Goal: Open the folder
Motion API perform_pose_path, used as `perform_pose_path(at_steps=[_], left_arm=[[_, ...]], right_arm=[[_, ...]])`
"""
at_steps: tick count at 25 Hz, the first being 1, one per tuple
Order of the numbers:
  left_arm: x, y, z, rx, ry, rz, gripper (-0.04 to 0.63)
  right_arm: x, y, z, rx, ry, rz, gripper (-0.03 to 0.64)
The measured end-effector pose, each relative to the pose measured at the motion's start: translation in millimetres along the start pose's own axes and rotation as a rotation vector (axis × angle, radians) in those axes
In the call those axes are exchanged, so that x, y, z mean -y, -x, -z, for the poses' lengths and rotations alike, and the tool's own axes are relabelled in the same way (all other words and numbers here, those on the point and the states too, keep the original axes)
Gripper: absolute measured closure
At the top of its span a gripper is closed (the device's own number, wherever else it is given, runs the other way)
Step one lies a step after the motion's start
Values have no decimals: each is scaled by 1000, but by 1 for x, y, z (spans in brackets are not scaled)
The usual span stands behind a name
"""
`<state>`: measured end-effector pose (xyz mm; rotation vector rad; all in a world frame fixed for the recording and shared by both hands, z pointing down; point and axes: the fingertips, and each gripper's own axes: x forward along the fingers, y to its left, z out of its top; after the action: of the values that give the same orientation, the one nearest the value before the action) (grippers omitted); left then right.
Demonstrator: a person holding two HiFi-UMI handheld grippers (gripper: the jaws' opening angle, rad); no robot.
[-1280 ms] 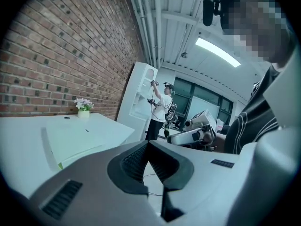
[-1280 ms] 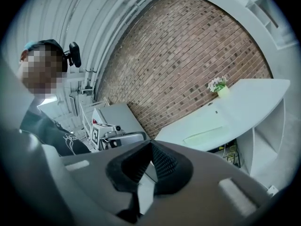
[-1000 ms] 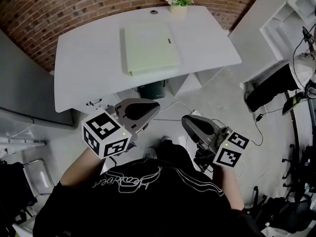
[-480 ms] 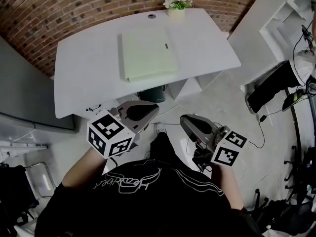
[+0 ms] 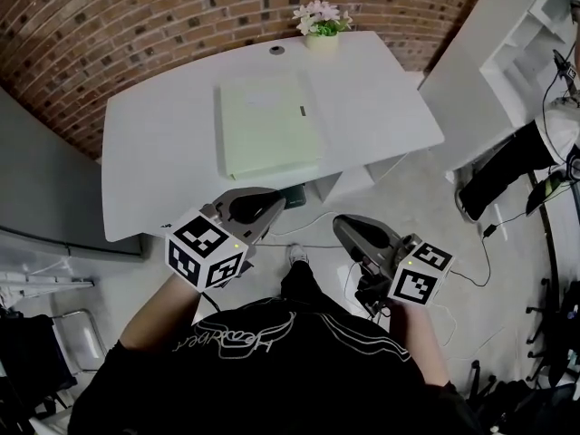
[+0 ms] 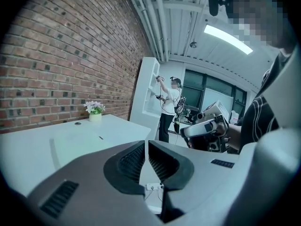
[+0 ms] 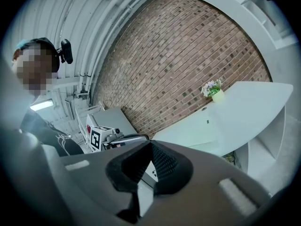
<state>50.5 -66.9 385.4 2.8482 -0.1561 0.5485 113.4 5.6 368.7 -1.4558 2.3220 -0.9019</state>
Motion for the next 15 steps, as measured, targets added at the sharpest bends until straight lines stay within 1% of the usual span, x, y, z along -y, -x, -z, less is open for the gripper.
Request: perform_pose_path(at_steps=[3, 6, 9, 12, 15], left_arm=[[-13, -9, -5, -13, -33, -37, 592], [-27, -17, -8, -32, -35, -61, 589], [-41, -25, -6, -54, -34, -85, 552], [-55, -32, -5, -60, -37, -121, 518], [-66, -41, -2, -86, -55, -143, 488]], right_arm=[[9, -5, -8, -5, -5, -6, 614], [18, -9, -19, -3, -11, -5, 614], [26, -13, -25, -1, -24, -7, 613], [36, -16, -28, 0, -41, -11, 613], [46, -19, -31, 1, -62, -15, 614]])
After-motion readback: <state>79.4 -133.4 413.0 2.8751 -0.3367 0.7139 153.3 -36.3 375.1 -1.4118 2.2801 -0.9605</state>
